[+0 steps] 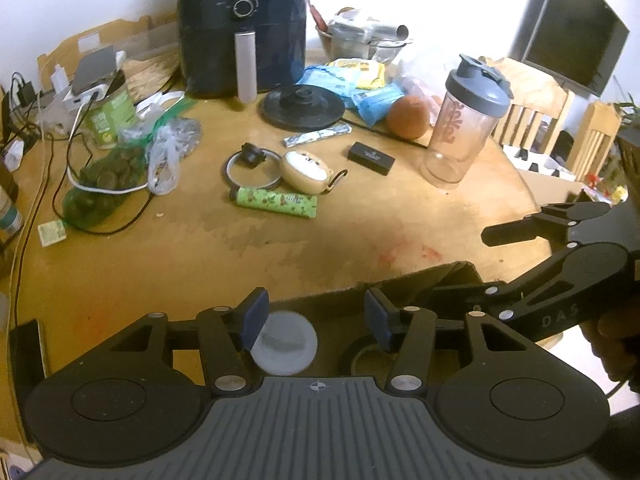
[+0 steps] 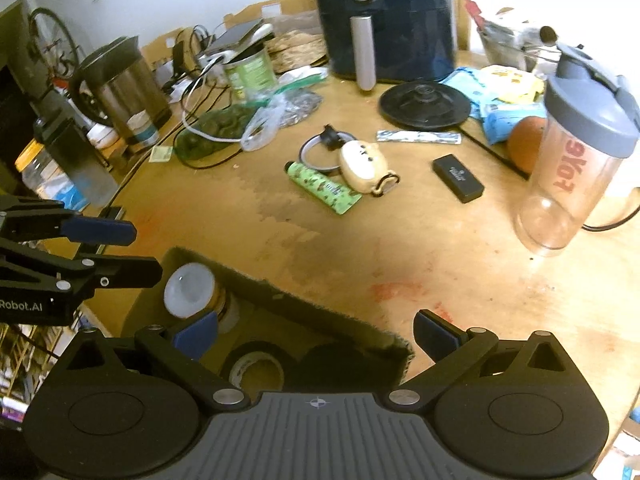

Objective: Organize objects
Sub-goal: 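Lower the hexagonal cup into the box with the left gripper while the right releases the tape, then withdraw both grippers from the box and move the left toward the green tube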

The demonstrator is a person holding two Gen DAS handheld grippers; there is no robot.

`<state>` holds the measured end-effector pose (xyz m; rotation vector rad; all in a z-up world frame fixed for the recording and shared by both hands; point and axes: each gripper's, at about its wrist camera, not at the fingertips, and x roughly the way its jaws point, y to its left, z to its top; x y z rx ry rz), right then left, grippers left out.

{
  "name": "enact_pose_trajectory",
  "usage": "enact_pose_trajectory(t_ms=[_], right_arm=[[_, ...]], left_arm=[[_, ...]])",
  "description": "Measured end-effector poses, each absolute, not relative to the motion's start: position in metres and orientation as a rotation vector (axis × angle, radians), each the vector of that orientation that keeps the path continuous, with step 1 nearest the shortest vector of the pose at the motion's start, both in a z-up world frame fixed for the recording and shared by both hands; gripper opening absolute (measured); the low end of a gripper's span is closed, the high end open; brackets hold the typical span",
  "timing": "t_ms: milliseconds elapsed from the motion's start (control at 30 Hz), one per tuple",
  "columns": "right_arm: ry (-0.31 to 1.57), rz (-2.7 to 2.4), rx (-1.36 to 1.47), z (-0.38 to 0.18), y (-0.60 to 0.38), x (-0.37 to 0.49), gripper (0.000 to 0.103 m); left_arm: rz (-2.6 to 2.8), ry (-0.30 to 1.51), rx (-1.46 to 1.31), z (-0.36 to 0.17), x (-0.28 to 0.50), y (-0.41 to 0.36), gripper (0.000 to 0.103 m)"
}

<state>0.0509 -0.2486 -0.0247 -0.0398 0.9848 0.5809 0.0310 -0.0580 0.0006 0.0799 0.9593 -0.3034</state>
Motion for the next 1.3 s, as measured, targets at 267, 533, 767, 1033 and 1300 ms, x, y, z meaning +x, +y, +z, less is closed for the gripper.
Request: enact_pose_trajectory(t_ms=[267, 533, 767, 1033, 1300], right_arm=[[0.97, 0.51, -0.03, -0.017, -0.254, 0.061, 0.103], [0.946, 0.434, -0.023, -0.006, -0.257, 0.079, 0.103], [0.89, 0.383, -0.016, 0.005, -0.253, 0.094, 0.103], [0.818, 0.302, -0.043, 0.009, -0.248, 0.099, 0.103], [0.8, 0.285, -0.066, 0.002, -0.246, 0.098, 0.103]], left_arm=[[-0.364, 0.921, 0.087, 0.005, 0.054, -0.062, 0.053], [-0.416, 0.844, 0.094, 0.016, 0.083, -0.066, 0.053], [-0.424, 0.76, 0.123, 0.033, 0.104, -0.066, 0.053], [-0.406, 0.721, 0.158, 0.043, 0.115, -0.059, 0.053], [-0.382, 0.824, 0.112, 0.018, 0.121, -0.043, 0.054]])
